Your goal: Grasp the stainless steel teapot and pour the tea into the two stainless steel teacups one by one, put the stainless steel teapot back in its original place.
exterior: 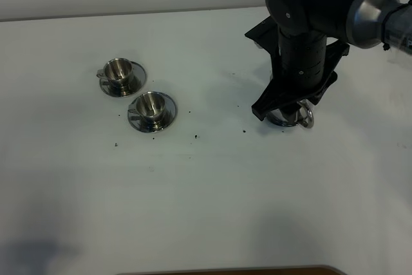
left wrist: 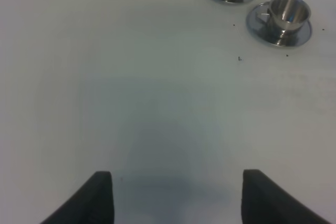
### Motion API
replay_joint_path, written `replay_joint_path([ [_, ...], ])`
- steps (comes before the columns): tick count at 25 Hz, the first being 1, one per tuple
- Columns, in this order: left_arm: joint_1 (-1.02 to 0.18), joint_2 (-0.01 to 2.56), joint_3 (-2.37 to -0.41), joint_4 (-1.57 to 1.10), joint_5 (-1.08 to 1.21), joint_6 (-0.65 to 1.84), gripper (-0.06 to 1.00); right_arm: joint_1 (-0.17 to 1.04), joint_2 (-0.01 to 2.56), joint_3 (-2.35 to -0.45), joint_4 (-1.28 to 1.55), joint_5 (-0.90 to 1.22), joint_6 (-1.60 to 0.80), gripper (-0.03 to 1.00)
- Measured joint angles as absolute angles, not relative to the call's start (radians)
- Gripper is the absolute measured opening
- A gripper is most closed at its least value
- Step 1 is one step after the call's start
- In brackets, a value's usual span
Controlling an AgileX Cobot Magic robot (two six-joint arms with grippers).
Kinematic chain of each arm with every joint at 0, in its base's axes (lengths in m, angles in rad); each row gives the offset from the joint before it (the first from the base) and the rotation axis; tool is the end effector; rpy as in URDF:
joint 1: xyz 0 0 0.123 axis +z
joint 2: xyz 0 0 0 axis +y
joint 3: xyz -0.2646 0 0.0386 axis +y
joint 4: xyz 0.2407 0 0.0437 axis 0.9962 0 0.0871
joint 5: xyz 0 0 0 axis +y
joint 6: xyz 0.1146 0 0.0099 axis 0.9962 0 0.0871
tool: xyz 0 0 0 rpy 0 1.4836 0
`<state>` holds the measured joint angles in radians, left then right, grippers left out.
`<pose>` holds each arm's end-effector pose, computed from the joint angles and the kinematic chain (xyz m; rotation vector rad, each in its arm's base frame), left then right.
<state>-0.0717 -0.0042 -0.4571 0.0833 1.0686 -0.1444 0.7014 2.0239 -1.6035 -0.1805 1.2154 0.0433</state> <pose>0.0314 0.0062 0.2498 -0.0782 2.0866 -0.0306 0.3113 0.2376 0.1723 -1.0735 2.8555 -0.2297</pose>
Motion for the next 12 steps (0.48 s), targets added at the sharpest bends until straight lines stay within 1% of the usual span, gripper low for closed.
replay_joint_path([
  [7, -0.072, -0.004, -0.457, 0.083, 1.069, -0.144, 0.58, 0.653, 2.023, -1.602, -0.188, 1.215, 0.053, 0.48],
  [12, -0.072, -0.004, -0.457, 0.083, 1.069, -0.143, 0.58, 0.64, 2.027, -1.602, -0.188, 1.215, 0.06, 0.48],
])
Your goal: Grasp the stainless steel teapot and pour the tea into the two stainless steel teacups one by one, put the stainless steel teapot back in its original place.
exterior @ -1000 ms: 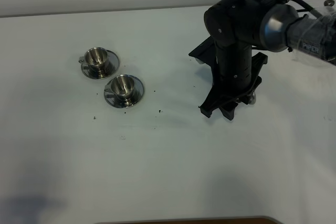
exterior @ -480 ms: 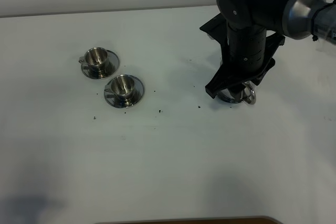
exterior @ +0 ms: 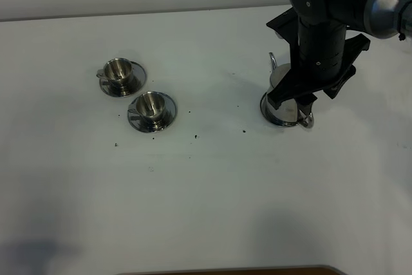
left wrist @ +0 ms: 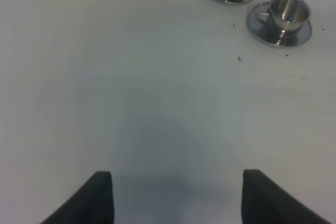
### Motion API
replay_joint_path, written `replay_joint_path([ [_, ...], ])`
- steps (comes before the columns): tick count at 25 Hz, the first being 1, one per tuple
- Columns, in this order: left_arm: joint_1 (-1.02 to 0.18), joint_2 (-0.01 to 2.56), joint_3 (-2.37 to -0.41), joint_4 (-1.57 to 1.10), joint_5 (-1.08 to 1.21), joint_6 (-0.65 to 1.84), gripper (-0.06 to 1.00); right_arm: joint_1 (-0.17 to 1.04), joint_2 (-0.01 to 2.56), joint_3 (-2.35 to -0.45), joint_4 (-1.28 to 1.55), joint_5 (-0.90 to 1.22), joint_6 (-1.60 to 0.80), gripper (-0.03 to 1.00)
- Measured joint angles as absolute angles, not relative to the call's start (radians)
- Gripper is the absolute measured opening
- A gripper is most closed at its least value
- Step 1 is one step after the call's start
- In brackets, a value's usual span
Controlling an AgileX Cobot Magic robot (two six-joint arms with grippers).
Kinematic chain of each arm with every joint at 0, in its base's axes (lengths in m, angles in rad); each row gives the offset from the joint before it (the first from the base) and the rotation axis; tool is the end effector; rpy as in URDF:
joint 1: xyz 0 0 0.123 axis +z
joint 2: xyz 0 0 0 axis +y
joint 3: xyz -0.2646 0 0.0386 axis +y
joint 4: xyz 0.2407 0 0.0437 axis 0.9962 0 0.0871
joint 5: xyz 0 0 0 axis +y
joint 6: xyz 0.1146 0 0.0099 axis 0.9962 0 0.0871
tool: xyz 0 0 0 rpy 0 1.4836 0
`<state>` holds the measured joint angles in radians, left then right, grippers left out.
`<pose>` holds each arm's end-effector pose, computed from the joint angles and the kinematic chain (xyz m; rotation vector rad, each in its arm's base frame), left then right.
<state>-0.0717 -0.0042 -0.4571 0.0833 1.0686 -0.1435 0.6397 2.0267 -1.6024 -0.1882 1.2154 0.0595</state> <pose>0.0314 0.0062 0.2498 -0.0773 2.0866 -0.0300 0.3258 0.2173 0.1711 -0.9669 2.8970 -0.2451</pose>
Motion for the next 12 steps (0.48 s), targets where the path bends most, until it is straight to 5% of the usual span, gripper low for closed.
replay_joint_path([
  [12, -0.072, -0.004, -0.457, 0.083, 1.069, -0.142, 0.58, 0.64, 2.077, -1.602, -0.176, 1.156, 0.069, 0.48],
])
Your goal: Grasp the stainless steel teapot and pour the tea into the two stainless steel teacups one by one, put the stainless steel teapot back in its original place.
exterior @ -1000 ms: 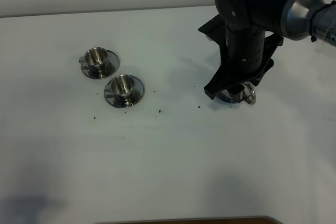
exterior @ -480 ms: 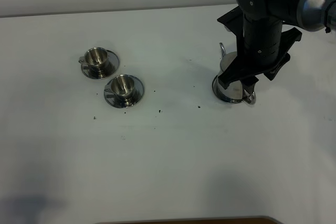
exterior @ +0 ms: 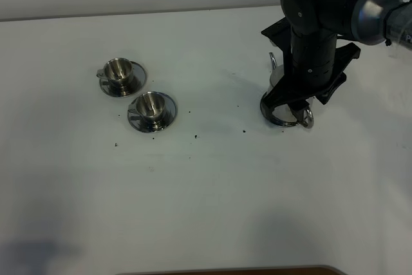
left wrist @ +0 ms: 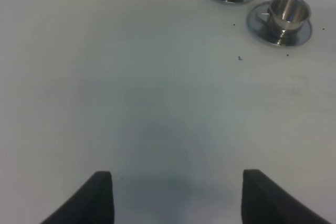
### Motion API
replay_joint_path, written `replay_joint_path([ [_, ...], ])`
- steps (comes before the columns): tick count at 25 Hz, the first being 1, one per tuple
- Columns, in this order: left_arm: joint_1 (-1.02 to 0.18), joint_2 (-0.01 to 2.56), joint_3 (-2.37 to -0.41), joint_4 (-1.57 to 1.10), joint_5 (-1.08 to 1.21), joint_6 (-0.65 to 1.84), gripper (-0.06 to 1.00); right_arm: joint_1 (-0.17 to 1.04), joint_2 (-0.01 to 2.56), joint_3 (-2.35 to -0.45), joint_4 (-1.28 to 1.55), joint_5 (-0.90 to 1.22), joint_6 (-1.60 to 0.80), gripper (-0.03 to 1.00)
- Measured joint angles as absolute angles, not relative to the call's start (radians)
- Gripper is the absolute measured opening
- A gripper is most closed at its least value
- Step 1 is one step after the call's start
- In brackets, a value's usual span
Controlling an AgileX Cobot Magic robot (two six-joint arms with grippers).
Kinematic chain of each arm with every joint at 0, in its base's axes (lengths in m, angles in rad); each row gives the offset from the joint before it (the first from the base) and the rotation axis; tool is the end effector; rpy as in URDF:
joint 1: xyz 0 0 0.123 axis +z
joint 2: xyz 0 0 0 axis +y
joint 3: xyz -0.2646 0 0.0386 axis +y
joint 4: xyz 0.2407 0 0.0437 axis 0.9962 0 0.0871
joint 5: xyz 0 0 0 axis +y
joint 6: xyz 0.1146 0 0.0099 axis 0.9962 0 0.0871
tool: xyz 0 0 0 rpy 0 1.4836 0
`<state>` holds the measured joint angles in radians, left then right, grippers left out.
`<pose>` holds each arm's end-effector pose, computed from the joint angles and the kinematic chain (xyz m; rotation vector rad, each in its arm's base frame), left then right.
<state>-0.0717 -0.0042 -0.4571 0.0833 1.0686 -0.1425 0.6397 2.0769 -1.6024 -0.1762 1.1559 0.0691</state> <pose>0.0314 0.0062 0.2498 -0.0762 2.0867 -0.0294 0.3318 0.2238 0.1511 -0.9593 2.8971 -0.2180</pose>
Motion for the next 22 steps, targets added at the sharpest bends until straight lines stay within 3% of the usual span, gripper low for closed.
replay_joint_path([
  [14, -0.072, -0.004, -0.457, 0.083, 1.069, -0.142, 0.58, 0.636, 2.077, -1.588, -0.189, 1.193, 0.098, 0.48],
  [22, -0.072, -0.004, -0.457, 0.083, 1.069, -0.142, 0.58, 0.633, 2.077, -1.534, -0.186, 1.083, 0.124, 0.48],
])
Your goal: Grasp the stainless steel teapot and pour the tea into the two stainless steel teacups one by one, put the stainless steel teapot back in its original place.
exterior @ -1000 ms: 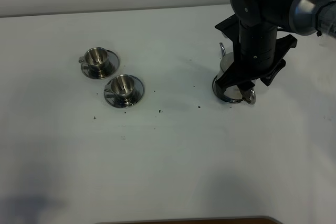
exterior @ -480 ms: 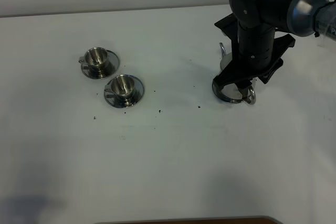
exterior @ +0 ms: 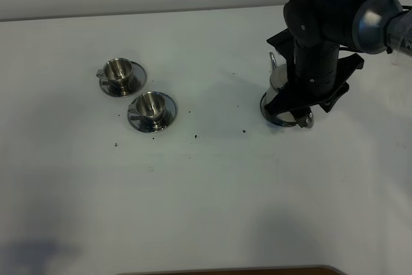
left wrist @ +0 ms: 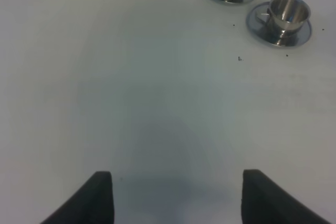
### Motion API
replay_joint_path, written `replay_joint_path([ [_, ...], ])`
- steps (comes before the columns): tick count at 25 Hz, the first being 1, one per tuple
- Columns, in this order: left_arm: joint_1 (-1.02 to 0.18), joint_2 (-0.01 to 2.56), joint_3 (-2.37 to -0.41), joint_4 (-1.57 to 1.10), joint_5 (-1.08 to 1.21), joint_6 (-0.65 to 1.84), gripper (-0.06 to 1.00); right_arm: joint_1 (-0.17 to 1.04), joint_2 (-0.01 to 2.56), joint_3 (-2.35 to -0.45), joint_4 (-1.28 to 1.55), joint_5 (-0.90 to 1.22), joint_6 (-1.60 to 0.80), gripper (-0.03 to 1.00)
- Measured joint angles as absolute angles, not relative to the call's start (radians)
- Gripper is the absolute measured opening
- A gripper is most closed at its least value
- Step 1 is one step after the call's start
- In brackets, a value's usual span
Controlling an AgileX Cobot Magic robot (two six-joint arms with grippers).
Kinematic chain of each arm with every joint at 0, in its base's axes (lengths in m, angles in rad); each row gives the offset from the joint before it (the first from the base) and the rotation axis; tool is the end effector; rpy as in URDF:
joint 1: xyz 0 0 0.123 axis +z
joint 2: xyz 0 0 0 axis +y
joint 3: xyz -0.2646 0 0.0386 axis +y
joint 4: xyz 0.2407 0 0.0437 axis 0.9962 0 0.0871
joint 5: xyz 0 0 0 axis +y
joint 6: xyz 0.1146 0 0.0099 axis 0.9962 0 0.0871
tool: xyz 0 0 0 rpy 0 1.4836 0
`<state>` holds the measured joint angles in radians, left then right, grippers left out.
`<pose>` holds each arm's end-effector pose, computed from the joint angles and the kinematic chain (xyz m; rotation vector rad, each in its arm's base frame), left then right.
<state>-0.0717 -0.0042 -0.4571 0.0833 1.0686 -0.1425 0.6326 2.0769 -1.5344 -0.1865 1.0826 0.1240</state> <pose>0.0314 0.0062 0.2498 -0.0762 2.0867 -0.0294 0.3298 0.2184 0.1355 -0.8896 2.9091 -0.2169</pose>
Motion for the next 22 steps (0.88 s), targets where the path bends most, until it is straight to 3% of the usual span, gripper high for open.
replay_joint_path([
  [22, -0.072, -0.004, -0.457, 0.083, 1.069, -0.144, 0.58, 0.633, 2.077, -1.458, -0.216, 1.019, 0.199, 0.48],
])
